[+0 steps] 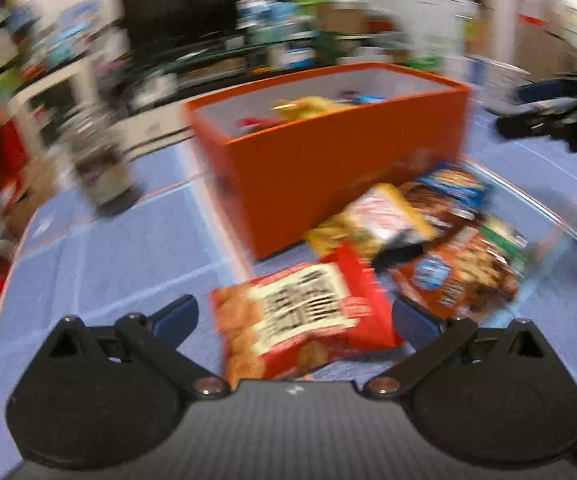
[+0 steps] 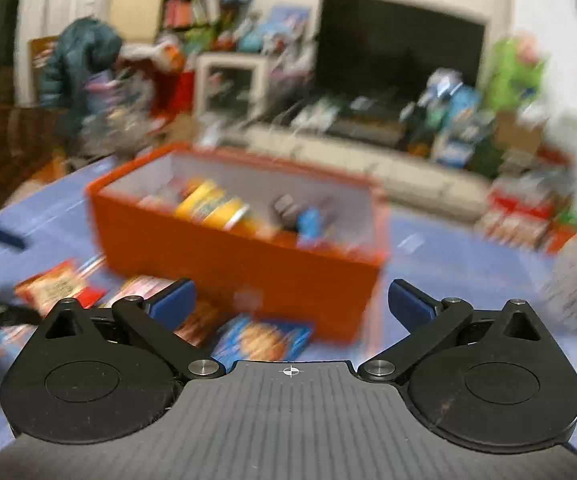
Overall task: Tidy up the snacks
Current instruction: 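Grasp the red broad-bean snack bag with the left gripper while the right grasps the orange cookie pack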
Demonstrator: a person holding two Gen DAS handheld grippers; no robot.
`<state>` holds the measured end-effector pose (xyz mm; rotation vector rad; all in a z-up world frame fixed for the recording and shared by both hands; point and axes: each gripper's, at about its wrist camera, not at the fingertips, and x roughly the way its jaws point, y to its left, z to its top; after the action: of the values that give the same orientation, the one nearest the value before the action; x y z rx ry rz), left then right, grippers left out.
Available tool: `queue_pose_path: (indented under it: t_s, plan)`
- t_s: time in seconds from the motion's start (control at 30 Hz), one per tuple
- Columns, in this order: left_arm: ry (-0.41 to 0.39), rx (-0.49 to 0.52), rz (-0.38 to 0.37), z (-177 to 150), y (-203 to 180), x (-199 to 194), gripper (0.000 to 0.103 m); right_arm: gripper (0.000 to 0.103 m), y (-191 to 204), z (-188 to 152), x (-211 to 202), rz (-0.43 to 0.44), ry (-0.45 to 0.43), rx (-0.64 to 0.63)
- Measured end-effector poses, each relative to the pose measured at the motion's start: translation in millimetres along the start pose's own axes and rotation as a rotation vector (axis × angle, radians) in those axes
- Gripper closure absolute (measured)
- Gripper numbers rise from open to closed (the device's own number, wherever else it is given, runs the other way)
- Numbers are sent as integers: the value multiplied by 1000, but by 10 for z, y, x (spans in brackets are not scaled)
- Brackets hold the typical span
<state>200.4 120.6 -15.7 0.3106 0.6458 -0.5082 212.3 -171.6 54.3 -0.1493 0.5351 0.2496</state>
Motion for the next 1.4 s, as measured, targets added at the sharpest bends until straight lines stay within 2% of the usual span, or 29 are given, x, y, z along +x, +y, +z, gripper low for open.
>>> queue_pose_path:
  t_s: [0.07, 0.13, 0.23, 0.3, 0.4, 0.5, 0.6, 0.63, 0.67, 0.77, 0.93, 1.03, 1.13, 1.2, 1.27, 1.33, 1.4]
  plan:
    - [-20, 125, -102, 18, -44, -4, 1, 9, -16, -63, 2, 184, 36, -7]
    - [11, 213, -191, 68, -51, 62, 1, 9, 73, -85, -6, 347, 44, -114]
    - [72, 374, -281, 154, -87, 192, 1, 8, 254, -97, 42, 446, 59, -303]
    - [131, 470, -342, 199, -115, 251, 1, 8, 326, -85, 120, 538, 103, -348]
    - [176, 592, -370, 246, -125, 312, 1, 8, 452, -60, 239, 639, 138, -420]
    - [174, 604, -353, 305, -18, 402, 1, 9, 633, -32, 350, 682, 155, -512]
    - [197, 525, -390, 306, 138, 558, 1, 13, 788, -14, 424, 743, 215, -579]
    - [194, 481, -411, 293, 182, 582, 1, 17, 840, -18, 482, 756, 241, -600]
    - [199, 447, -419, 280, 215, 603, 1, 22, 885, -19, 521, 760, 270, -623]
    - [182, 370, -374, 206, 224, 534, 1, 26, 927, -61, 572, 699, 337, -643]
    - [171, 281, -307, -68, 16, 204, 1, 27, 838, -227, 339, 625, 374, -518]
    - [173, 211, -254, -188, -143, 41, 1, 27, 841, -381, 94, 532, 361, -456]
    - [180, 83, -184, -274, -200, -44, 1, 24, 807, -388, -59, 460, 316, -378]
    - [193, -26, -150, -288, -182, -23, 1, 24, 781, -347, -30, 411, 309, -298]
    - [173, -103, -98, -277, -182, -38, 1, 27, 782, -326, 39, 392, 303, -269]
    - [173, -149, -39, -272, -193, -34, 1, 32, 783, -301, 88, 365, 300, -244]
    - [162, -184, -27, -267, -194, -21, 1, 32, 789, -297, 208, 357, 302, -203]
